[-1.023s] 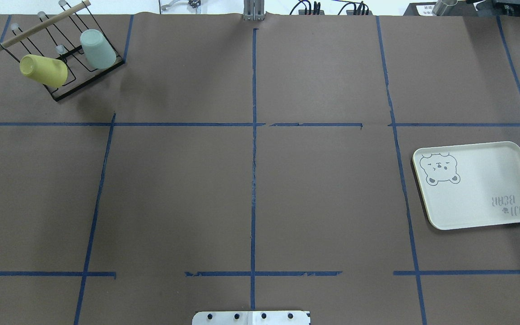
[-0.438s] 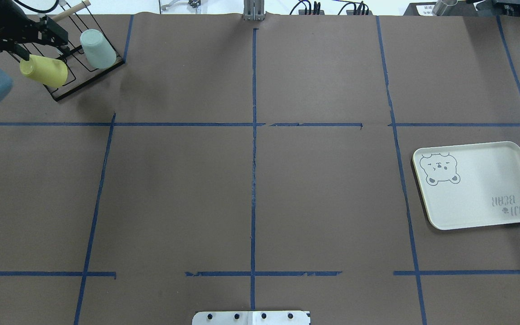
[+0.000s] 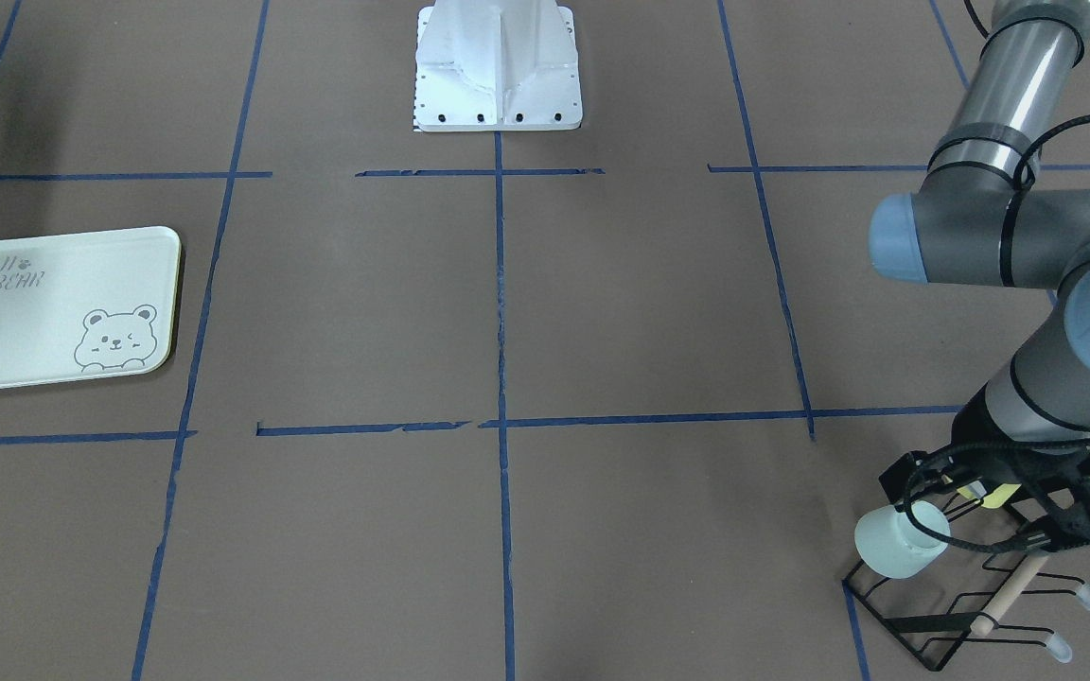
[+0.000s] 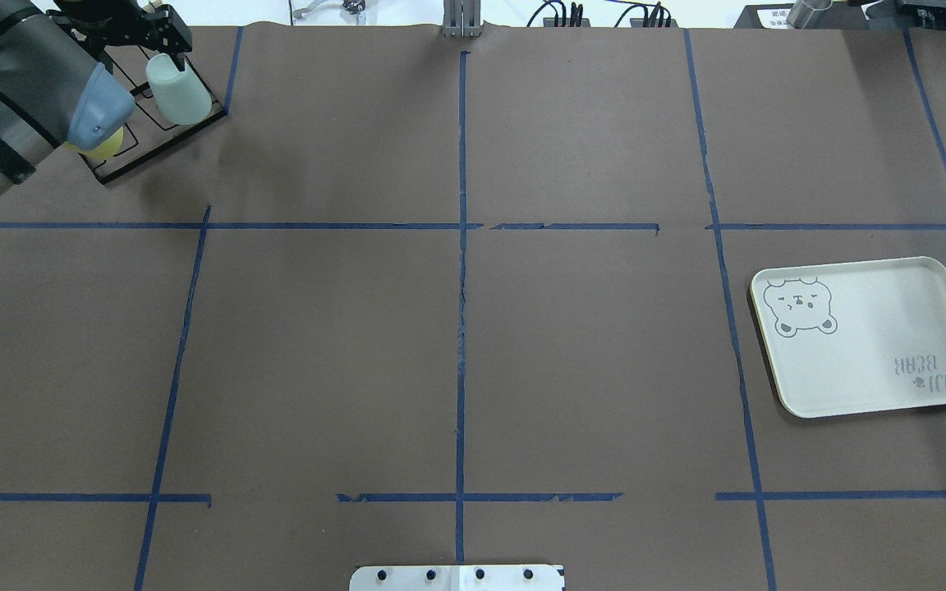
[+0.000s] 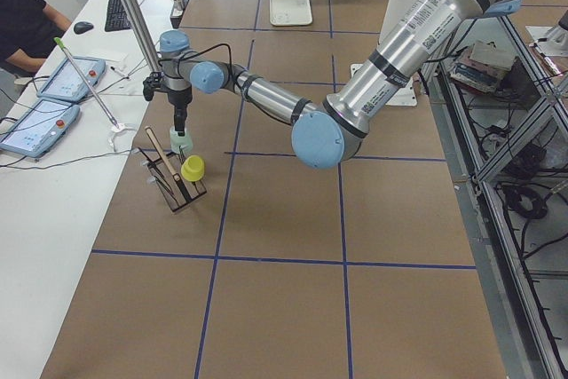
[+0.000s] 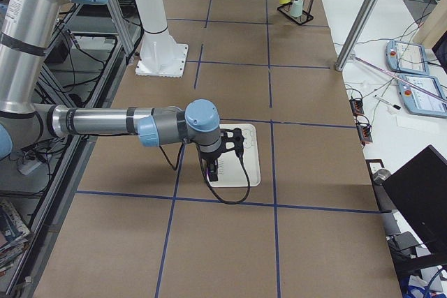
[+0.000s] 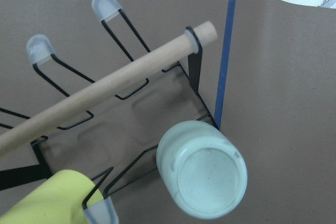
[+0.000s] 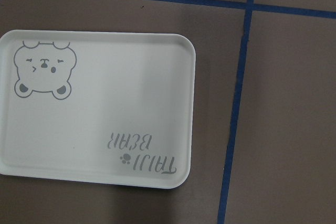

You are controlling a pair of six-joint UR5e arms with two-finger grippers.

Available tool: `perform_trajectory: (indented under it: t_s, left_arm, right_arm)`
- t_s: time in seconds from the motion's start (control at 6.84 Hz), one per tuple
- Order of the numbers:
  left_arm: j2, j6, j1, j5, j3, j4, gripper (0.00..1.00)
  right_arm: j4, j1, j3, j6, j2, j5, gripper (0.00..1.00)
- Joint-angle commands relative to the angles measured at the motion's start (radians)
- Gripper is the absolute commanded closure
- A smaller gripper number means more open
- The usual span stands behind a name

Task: Left arm grabs green cup and hands to right arm on tray

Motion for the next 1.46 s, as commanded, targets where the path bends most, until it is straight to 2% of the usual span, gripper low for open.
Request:
perform_trajectory:
  t_s: [0.0, 0.15, 0.44, 0.73, 0.88, 1.02, 1.17, 1.32]
  left_arm:
    - [-0.065, 0.004, 0.012, 0.007, 0.087, -0.005, 0.00]
    - [-0.077, 0.005, 0.012, 0.010, 0.117, -0.015, 0.00]
    - [-0.079, 0.005, 0.024, 0.024, 0.214, -0.135, 0.01]
    - [-0.077, 0.007, 0.046, 0.026, 0.226, -0.138, 0.03]
    - [-0.076, 0.005, 0.052, 0.026, 0.227, -0.137, 0.13]
    - [-0.076, 0.005, 0.054, 0.026, 0.225, -0.135, 0.51]
    - [-0.076, 0.008, 0.040, 0.026, 0.211, -0.128, 0.94]
    - [-0.061, 0.078, -0.003, 0.023, 0.115, -0.049, 0.98]
  right_arm:
    - [0.002, -0.008, -0.002, 0.001, 0.002, -0.001, 0.00]
    - [0.002, -0.008, -0.002, 0.001, 0.002, -0.001, 0.00]
    - [0.002, -0.008, -0.002, 0.001, 0.004, -0.003, 0.00]
    - [0.004, -0.010, -0.002, 0.004, 0.004, 0.000, 0.00]
    - [0.004, -0.010, -0.002, 0.004, 0.005, 0.000, 0.00]
    - [0.004, -0.010, 0.000, 0.005, 0.005, 0.000, 0.00]
    - [0.004, -0.010, 0.002, 0.005, 0.005, 0.002, 0.00]
    - [0.004, -0.010, 0.003, 0.007, 0.005, 0.002, 0.00]
